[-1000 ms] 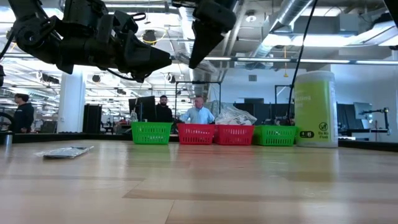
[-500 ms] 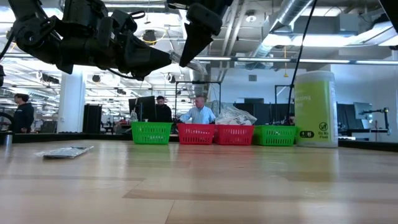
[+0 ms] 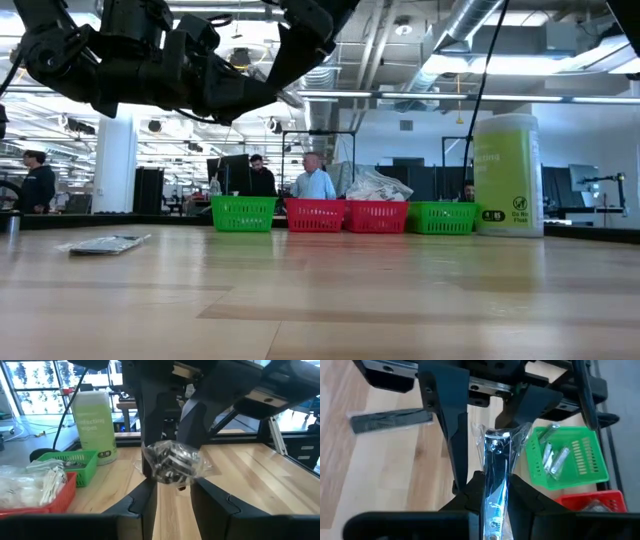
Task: Pick & Place Travel size toiletries
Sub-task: Put the silver nail cutter into the left green bin
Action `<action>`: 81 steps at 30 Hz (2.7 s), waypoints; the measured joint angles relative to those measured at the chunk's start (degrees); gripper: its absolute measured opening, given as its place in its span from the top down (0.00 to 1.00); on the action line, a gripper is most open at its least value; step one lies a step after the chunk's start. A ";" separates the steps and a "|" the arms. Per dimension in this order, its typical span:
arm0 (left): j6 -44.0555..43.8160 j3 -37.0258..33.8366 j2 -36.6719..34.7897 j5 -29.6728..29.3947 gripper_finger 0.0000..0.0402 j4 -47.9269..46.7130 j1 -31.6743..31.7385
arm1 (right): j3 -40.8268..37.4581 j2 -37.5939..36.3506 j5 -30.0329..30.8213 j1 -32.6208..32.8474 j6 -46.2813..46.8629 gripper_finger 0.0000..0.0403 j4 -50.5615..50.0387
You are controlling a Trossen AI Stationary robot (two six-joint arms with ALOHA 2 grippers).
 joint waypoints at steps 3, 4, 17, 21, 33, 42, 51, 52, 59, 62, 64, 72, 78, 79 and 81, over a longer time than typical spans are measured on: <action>0.02 0.00 0.02 -0.04 0.73 0.35 0.00 | 0.00 0.00 -0.50 0.00 -0.62 0.89 0.28; 0.02 -0.03 0.02 -0.04 0.73 0.35 0.00 | 0.00 0.00 -0.51 -0.04 -0.60 0.89 0.17; 3.08 -0.11 0.09 -0.21 0.73 0.41 -0.02 | 0.02 -0.04 -3.30 -0.19 2.45 0.89 -3.82; 3.42 -0.09 0.02 -0.36 0.73 1.57 -0.02 | -0.11 0.24 -3.98 0.06 2.89 0.89 -4.89; 3.17 -0.09 0.02 -0.08 0.73 2.09 0.02 | -0.11 0.24 -4.92 -0.22 2.89 0.89 -4.05; 4.18 -0.09 0.00 0.00 0.90 2.05 0.00 | -0.17 0.24 -5.02 -0.30 3.19 0.88 -3.75; 3.85 -0.16 0.02 -0.39 0.90 1.64 0.02 | -2.05 0.20 -4.92 -0.30 1.78 0.76 -1.70; 3.84 -0.16 0.02 -0.41 0.90 1.62 0.02 | -2.05 0.20 -4.92 -0.30 1.76 0.74 -1.70; 3.45 0.08 -0.02 -0.56 0.90 2.27 0.07 | -2.08 0.01 -5.18 -1.66 2.23 0.62 -2.32; 3.11 0.08 -0.02 -0.54 0.90 2.04 0.07 | -2.05 -0.11 -5.14 -2.35 2.21 0.56 -3.28; 2.71 0.06 -0.02 -0.69 0.90 1.24 0.07 | -2.08 -0.11 -5.14 -2.75 2.21 0.53 -3.92; 2.10 0.00 -0.02 -4.41 0.90 -2.72 0.24 | -2.08 -0.15 -4.94 -4.43 2.26 0.49 -7.96; 2.28 -0.03 -0.02 -7.71 0.90 -3.26 0.25 | -2.08 -0.17 -4.78 -4.36 3.26 0.51 -13.47; 2.30 -0.03 -0.02 -9.03 0.90 -3.51 0.24 | -2.08 -0.17 -4.81 -4.34 3.60 0.51 -14.20; 2.35 -0.05 -0.02 -13.04 0.90 -4.02 0.24 | -2.08 -0.17 -4.79 -4.34 4.46 0.52 -15.72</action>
